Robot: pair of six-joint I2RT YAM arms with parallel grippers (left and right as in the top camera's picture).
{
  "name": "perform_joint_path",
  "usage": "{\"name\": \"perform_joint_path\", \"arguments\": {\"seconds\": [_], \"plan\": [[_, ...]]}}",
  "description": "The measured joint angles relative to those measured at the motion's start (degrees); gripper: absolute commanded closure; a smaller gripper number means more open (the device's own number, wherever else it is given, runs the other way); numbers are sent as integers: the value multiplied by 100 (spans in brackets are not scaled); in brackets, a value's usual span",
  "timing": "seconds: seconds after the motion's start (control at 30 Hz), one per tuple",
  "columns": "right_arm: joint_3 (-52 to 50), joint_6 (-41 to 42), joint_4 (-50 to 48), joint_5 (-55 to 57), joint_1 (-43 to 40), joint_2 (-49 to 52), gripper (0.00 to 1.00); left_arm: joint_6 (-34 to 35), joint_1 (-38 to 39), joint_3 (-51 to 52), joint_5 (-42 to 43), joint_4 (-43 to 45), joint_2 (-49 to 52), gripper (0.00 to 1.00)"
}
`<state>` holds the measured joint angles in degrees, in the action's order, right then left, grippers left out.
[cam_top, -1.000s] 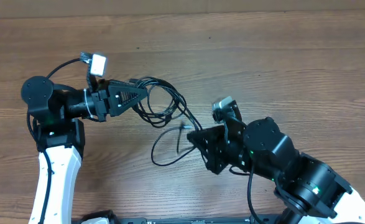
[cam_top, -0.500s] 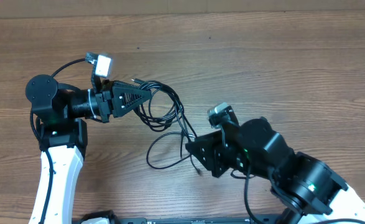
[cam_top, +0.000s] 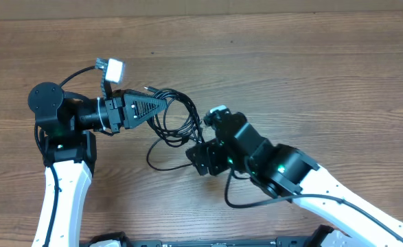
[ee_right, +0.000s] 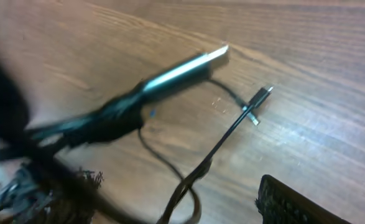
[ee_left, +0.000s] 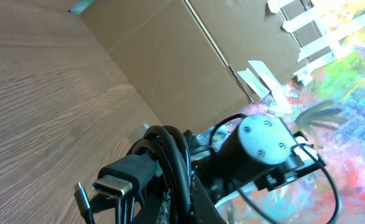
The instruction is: Untangle cables
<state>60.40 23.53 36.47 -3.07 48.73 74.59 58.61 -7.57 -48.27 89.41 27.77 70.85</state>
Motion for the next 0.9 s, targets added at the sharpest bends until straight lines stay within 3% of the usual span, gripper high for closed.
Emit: {"name": "perform_joint_path", "arguments": {"seconds": [0.07, 0.2, 0.33, 0.43, 0.47, 0.9], "plan": [[0, -33, -184, 225, 0, 111, 23, 39, 0, 0, 0, 0, 0, 95], [0, -138, -660, 894, 0, 275, 42, 114, 0, 0, -4, -9, 0, 96], [0, -164, -850, 1526, 0, 313, 53, 127, 0, 0, -9, -13, 0, 96], [0, -186, -828, 1886, 2, 328, 76, 129, 0, 0, -7, -13, 0, 96], [0, -238, -800, 1969, 0, 332, 95, 129, 0, 0, -9, -13, 0, 96], [0, -310, -516, 1696, 0, -44, 96, 96, 4, 2, -24, -22, 0, 96]]}}
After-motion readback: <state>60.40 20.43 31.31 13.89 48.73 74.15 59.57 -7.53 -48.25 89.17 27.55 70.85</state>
